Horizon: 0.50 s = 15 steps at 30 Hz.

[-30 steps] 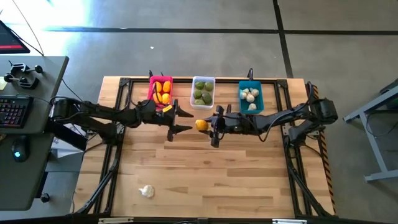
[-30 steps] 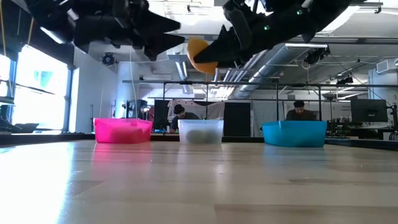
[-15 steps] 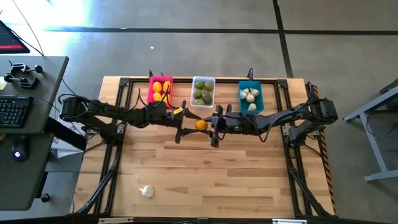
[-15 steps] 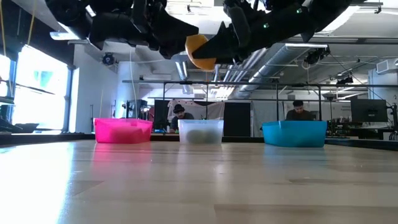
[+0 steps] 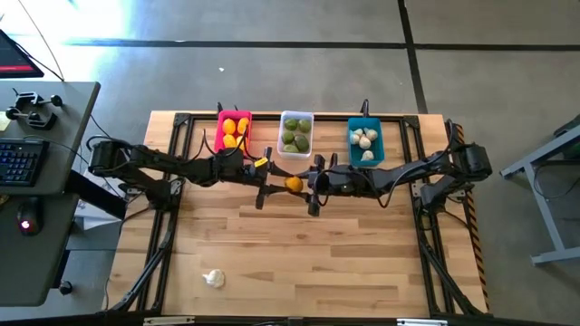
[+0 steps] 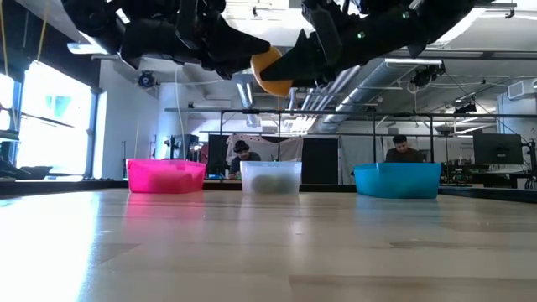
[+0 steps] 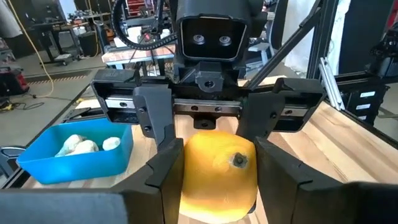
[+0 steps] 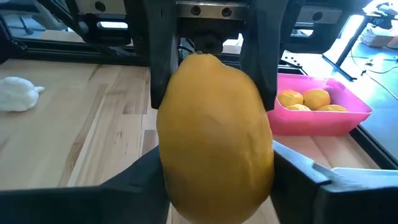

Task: Sort produce into baskets
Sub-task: Put the lemon into the pink bin

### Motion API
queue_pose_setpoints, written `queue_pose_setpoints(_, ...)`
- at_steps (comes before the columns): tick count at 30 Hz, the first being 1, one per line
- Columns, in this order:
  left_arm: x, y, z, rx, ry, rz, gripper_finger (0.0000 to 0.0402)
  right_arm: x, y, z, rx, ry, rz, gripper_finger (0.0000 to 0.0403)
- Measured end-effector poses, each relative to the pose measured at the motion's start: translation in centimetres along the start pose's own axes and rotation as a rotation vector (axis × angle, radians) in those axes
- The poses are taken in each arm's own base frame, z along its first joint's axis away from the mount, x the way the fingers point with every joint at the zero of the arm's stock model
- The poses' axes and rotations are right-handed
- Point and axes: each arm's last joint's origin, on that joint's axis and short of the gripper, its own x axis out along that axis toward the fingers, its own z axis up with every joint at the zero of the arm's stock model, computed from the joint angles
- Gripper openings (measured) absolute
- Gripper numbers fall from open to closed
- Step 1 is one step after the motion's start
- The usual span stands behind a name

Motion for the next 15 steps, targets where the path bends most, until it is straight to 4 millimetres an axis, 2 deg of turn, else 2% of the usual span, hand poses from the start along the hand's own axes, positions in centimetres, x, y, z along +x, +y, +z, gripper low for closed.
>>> queue_pose_setpoints(5,-0.2,0.1,0.3,0.036,-0.004,0.036,0.0134,0.0,-0.2,0.2,0.048,-0.008,-0.04,0.029)
queue_pose_setpoints(8,-0.7,0.4,0.8,0.046,-0.01,0.06,0.0133,0.0,-0.3,-0.2,0.045,0.034,-0.082,0.0329)
queue_pose_setpoints(11,-1.5,1.0,1.3,0.043,-0.003,0.085,0.0131,0.0,-0.3,-0.5,0.037,0.066,-0.113,0.0345)
queue_pose_setpoints(15,-2.8,1.9,2.0,0.036,0.024,0.203,0.0131,-0.1,-0.4,-0.7,0.029,0.093,-0.124,0.0348)
